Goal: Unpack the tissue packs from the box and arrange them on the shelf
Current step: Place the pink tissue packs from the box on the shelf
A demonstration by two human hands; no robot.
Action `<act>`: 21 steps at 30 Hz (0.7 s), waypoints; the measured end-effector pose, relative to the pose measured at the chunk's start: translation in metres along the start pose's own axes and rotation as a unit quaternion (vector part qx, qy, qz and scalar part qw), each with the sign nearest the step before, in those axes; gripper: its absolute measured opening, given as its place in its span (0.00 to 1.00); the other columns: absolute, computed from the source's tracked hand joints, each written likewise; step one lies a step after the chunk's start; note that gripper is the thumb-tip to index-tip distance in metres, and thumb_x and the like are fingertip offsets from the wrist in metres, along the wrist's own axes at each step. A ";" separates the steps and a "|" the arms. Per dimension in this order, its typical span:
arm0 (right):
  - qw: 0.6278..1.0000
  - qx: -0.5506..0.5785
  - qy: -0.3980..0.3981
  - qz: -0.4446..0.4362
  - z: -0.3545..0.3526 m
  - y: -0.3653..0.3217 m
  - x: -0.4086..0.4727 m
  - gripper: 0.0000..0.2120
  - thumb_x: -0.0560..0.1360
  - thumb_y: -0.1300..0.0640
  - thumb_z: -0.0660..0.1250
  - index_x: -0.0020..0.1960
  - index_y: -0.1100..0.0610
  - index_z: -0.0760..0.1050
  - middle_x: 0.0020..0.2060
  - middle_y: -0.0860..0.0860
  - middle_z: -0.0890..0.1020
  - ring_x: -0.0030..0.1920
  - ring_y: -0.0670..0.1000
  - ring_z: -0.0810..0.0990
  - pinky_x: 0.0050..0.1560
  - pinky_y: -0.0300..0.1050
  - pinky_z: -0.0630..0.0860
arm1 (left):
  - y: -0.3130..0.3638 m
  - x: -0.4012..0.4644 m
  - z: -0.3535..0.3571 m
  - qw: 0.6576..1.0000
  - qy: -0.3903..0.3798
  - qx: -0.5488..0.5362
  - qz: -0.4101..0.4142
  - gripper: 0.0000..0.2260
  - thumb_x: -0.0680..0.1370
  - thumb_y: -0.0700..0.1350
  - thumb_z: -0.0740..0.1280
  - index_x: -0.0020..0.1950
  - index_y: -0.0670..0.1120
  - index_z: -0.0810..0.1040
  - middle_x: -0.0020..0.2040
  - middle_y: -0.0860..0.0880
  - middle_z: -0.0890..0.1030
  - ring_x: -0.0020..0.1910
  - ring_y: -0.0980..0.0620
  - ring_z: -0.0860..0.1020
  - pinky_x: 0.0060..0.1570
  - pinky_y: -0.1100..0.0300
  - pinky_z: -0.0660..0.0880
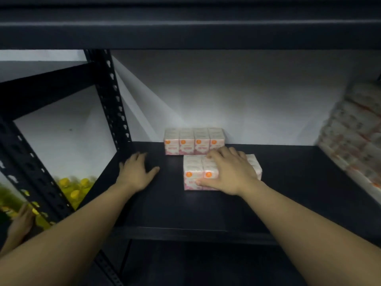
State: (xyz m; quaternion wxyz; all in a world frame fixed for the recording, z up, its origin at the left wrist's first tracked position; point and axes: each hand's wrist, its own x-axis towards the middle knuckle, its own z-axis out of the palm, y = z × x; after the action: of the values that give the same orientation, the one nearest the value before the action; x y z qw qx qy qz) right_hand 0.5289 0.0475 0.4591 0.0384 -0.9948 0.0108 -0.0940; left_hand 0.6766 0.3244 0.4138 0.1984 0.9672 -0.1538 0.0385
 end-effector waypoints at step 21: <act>0.998 -0.035 0.057 0.012 0.030 -0.037 0.100 0.45 0.63 0.16 0.59 0.71 0.41 0.67 0.61 0.50 0.69 0.61 0.54 0.67 0.64 0.55 0.67 | -0.015 -0.016 0.005 1.000 -0.004 0.019 0.005 0.31 0.80 0.65 0.62 0.78 0.51 0.70 0.80 0.47 0.67 0.80 0.47 0.62 0.80 0.46 0.55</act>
State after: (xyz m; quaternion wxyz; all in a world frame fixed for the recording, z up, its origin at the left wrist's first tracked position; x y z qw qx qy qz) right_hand 0.6334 0.0841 0.4511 0.0039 -0.9883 0.0277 -0.1497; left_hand 0.6659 0.3403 0.4016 0.1796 0.9701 -0.1587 0.0388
